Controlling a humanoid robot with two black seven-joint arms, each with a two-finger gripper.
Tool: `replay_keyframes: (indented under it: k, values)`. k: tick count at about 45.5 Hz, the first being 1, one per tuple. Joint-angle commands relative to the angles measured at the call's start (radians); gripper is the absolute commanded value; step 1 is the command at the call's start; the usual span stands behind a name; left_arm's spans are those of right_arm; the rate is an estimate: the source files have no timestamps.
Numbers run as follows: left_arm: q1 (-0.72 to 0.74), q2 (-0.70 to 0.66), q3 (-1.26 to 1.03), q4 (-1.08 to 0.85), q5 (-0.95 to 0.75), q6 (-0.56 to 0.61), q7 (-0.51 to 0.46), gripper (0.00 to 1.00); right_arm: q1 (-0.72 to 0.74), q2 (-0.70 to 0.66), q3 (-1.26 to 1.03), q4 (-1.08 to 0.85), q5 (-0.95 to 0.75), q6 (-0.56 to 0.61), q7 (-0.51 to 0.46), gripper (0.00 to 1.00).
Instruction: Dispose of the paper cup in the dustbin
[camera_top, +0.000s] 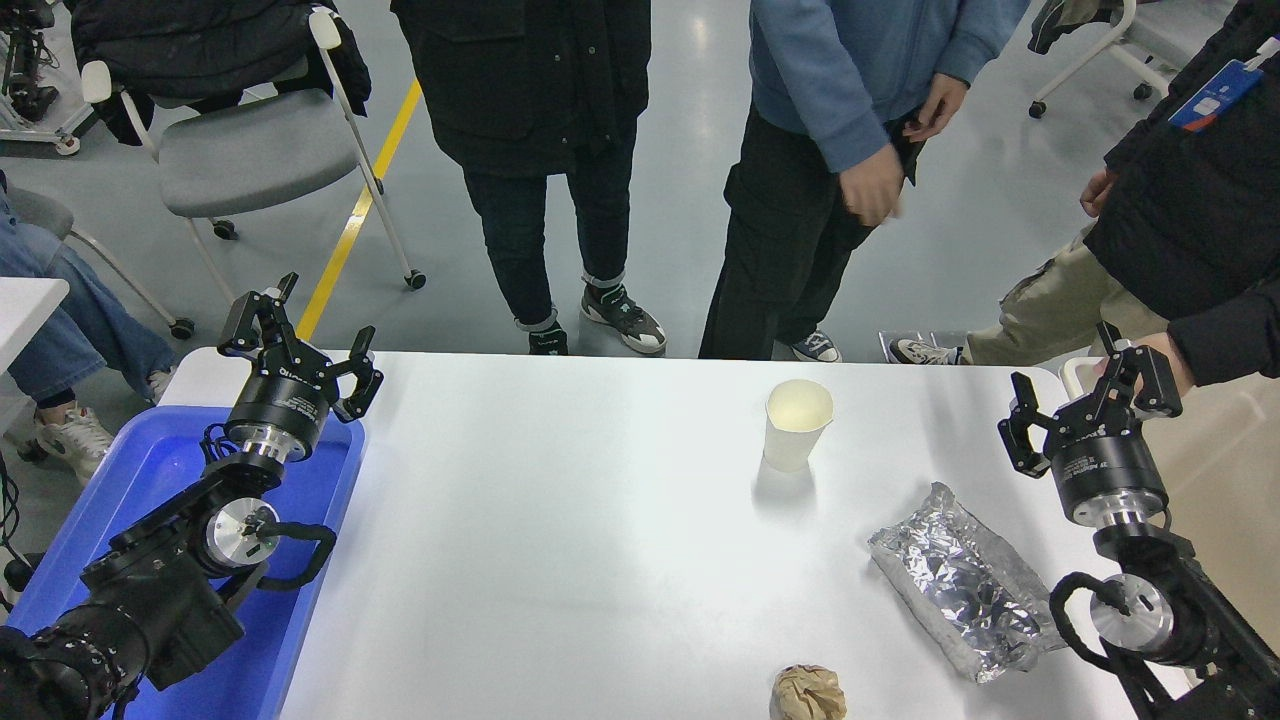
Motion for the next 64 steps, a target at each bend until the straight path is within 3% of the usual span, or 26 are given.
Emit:
replay_keyframes:
  k: [1, 26, 45, 64]
  values:
    - [0.001, 0.000, 0.000, 0.000, 0.000, 0.000, 0.001, 1.00, 0.000, -0.001, 0.001, 0.000, 0.000, 0.000, 0.000, 0.99]
    - [-0.001, 0.000, 0.000, 0.000, 0.000, 0.000, 0.001, 1.00, -0.006, -0.010, -0.007, 0.038, -0.003, -0.020, -0.009, 0.99]
    - [-0.001, 0.000, 0.000, 0.000, 0.000, 0.000, 0.001, 1.00, 0.003, -0.078, -0.085, 0.183, -0.063, -0.118, -0.081, 0.99]
    - [-0.001, 0.001, 0.000, 0.000, 0.000, 0.000, 0.001, 1.00, 0.229, -0.298, -0.392, 0.196, -0.180, -0.140, -0.117, 0.99]
